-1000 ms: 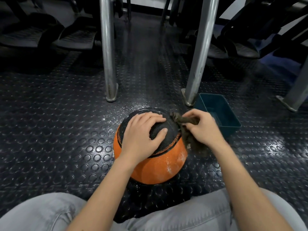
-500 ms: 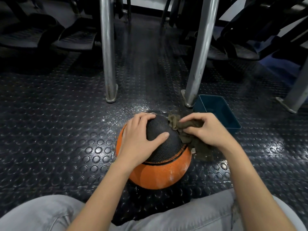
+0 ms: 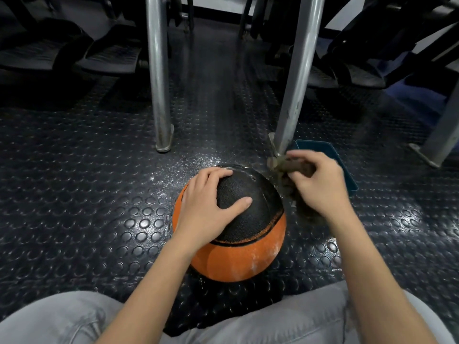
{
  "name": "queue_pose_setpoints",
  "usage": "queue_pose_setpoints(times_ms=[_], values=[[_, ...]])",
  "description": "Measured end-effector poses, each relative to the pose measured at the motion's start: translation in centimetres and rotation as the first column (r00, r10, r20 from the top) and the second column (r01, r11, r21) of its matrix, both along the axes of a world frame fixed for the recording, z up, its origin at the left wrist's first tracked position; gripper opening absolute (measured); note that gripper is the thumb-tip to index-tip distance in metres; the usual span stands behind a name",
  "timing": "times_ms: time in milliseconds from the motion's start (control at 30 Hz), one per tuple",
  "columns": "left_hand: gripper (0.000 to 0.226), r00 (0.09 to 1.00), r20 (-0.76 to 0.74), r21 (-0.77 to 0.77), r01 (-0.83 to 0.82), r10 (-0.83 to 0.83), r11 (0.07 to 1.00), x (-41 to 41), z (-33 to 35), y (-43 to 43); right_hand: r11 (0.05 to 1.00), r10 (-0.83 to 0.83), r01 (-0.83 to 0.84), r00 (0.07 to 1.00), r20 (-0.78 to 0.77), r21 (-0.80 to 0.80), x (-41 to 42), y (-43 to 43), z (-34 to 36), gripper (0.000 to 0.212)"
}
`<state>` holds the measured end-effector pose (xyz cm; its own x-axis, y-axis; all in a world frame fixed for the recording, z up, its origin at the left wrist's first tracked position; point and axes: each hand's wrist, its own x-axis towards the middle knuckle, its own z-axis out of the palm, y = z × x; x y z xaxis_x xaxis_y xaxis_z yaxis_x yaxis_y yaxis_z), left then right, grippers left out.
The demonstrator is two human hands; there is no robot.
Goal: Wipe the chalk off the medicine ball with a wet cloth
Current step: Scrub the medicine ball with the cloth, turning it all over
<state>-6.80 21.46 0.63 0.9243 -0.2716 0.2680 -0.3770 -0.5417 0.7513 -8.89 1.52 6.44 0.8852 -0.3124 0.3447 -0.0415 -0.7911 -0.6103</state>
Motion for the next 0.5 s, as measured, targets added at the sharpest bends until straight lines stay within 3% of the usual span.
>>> queue_pose_setpoints(times_ms=[67,133,200,267,300,333,433,500], values=[[0.06,1.0,0.005,0.007,-0.01,0.01,1.0,0.0,0.0,-0.1,0.933,0.163,-0.219,0.964,0.208,0.284,-0.5,0.5,1.0,0.035],[0.058,1.0,0.018,0.023,-0.011,0.011,1.0,-0.1,0.1,-0.2,0.846,0.326,-0.369,0.929,0.175,0.385,-0.3,1.1,0.9,0.036],[0.058,1.0,0.024,0.033,-0.004,0.003,0.999,-0.3,0.3,-0.3,0.895,0.315,-0.289,0.949,-0.023,0.34,0.5,0.8,-0.4,0.036],[0.06,0.999,0.04,0.047,-0.003,0.001,0.999,-0.4,0.3,-0.3,0.995,0.096,-0.091,0.989,-0.109,0.049,1.3,-0.4,-1.3,0.033],[0.063,0.999,0.052,0.057,-0.007,0.004,0.998,-0.5,0.2,-0.4,0.999,-0.007,0.003,0.997,-0.075,-0.051,1.2,-0.7,-1.2,0.034],[0.067,0.998,0.065,0.064,-0.014,0.01,0.998,-0.5,0.1,-0.3,1.0,-0.013,0.013,1.0,-0.014,-0.017,1.1,-0.9,-0.9,0.034],[0.066,0.997,0.078,0.08,-0.031,0.025,0.996,-0.7,0.1,-0.4,0.9,0.245,-0.271,0.962,0.118,0.341,0.4,0.2,0.7,0.034],[0.059,0.997,0.073,0.084,-0.027,0.021,0.996,-0.7,0.2,-0.5,0.92,0.333,-0.319,0.943,-0.025,0.229,0.7,0.5,-0.1,0.033]])
